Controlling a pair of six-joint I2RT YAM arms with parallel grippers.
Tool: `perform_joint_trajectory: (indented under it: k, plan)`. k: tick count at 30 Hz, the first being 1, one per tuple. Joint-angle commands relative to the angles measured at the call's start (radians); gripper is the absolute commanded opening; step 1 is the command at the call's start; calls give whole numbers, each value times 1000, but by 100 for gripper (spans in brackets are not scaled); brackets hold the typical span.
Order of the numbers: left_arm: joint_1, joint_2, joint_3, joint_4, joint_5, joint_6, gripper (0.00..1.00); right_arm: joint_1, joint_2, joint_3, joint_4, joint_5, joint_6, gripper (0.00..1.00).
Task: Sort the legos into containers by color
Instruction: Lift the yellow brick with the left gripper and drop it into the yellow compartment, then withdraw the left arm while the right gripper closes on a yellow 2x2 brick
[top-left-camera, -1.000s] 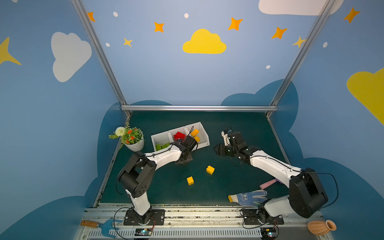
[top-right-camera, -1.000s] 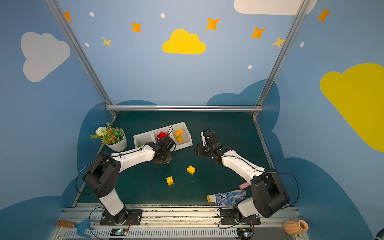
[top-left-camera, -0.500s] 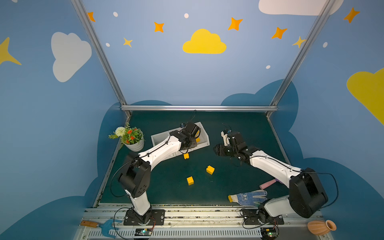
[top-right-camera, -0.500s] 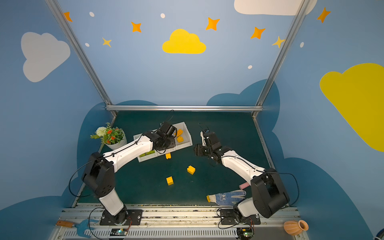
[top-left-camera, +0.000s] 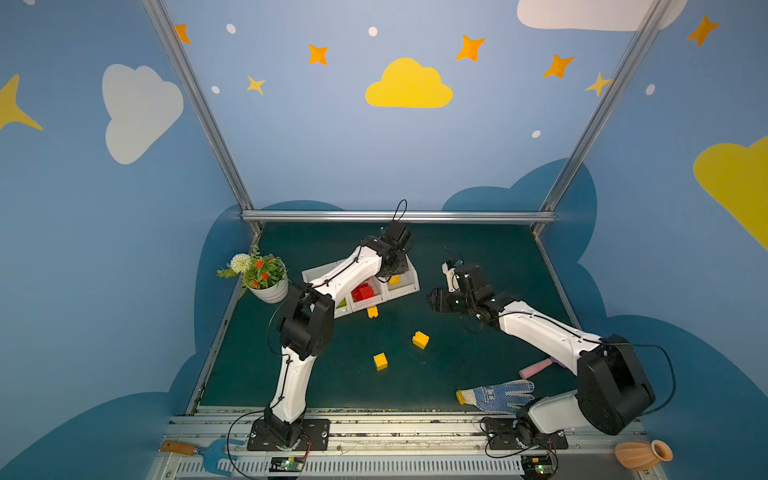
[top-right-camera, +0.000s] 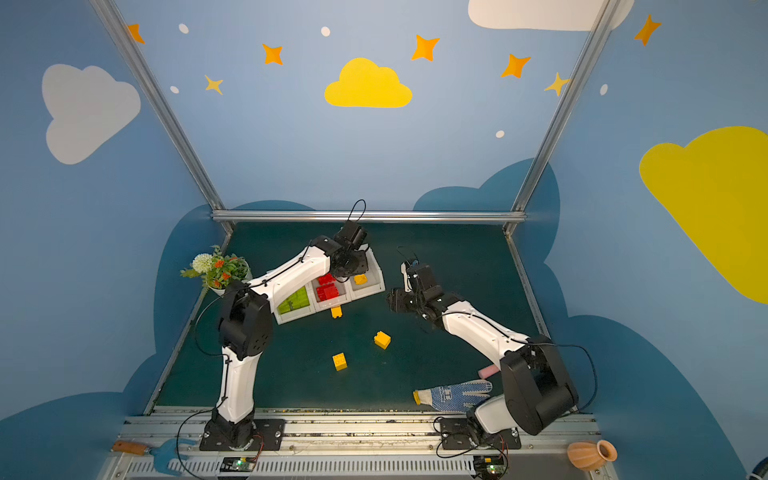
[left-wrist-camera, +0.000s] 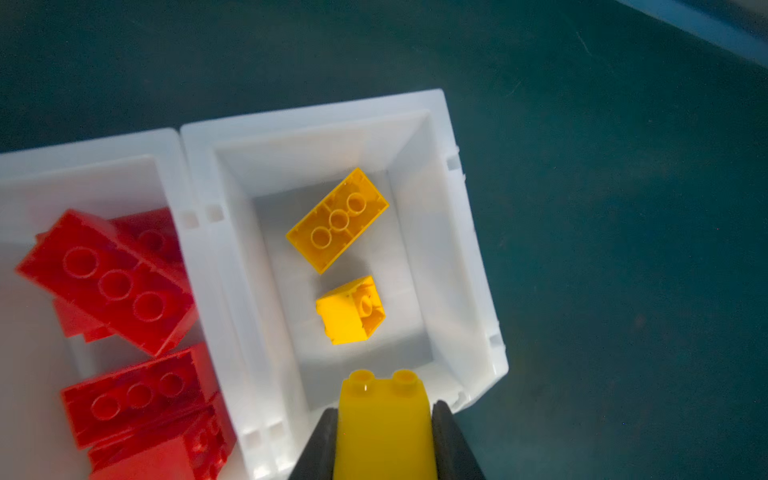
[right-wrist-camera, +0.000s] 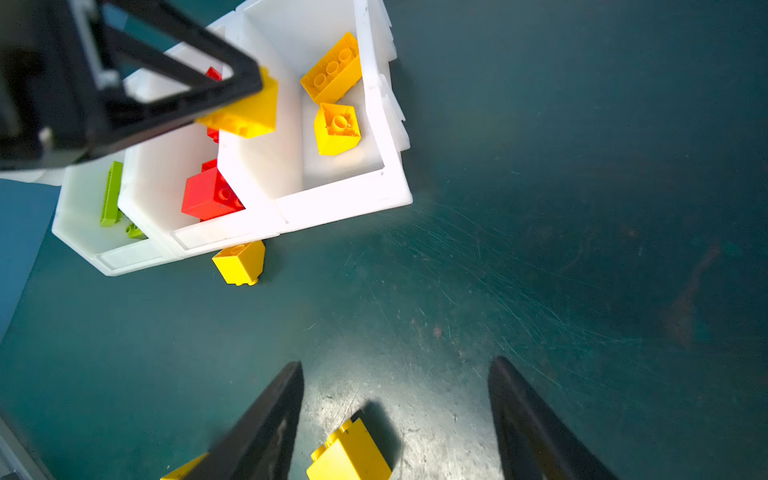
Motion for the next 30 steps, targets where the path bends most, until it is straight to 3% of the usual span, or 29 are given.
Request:
perform_joint_trajectory:
  k: [1, 4, 8, 13, 20, 30]
  plan:
    - [23, 57, 82, -65, 27, 13, 29, 5, 12, -14, 14, -5, 7, 68]
    - [38, 110, 151, -92, 35, 15, 32, 6, 11, -14, 12, -5, 6, 68]
    - [44, 152, 225, -136, 27, 23, 43, 11, 17, -3, -6, -2, -3, 70]
    - [42, 97, 183, -103, 14, 19, 59, 46, 34, 26, -58, -6, -27, 76]
    - [44, -141, -103, 41, 12, 0, 70, 111, 17, 22, -145, 41, -41, 81]
    - [21, -536, -599, 241, 61, -86, 76, 196, 57, 14, -225, 47, -46, 83]
